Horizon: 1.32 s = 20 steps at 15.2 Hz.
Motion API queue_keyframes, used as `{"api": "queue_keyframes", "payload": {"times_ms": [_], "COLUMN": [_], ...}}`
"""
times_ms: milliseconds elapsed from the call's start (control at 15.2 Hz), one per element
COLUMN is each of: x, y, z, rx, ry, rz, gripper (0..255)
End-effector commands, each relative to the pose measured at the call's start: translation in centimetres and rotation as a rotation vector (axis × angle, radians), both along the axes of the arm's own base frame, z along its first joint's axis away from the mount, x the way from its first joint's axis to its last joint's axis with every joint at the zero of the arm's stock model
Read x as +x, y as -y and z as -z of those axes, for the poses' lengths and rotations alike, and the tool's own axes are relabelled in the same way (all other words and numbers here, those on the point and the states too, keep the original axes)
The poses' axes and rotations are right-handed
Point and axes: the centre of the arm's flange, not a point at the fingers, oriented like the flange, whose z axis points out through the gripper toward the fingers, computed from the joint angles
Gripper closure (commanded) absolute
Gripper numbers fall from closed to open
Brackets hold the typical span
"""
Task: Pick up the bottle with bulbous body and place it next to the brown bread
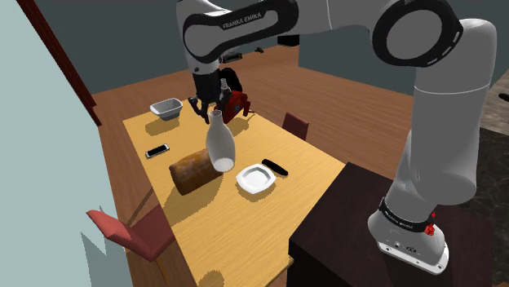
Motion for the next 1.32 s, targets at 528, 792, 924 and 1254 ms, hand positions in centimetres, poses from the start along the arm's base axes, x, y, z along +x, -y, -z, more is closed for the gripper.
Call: {"api": "queue_keyframes", "payload": {"times_ms": [528,792,924,1254], "x": [-0.1,-0.1,-0.1,-0.1], "y": [0.0,0.0,0.0,0.0], "z": [5.3,7.4,8.4,11.1], "rx": [0.000,0.000,0.000,0.000], "ry": [0.001,0.001,0.001,0.001], "rz": [0.000,0.000,0.000,0.000], "gripper": [255,255,255,255]}}
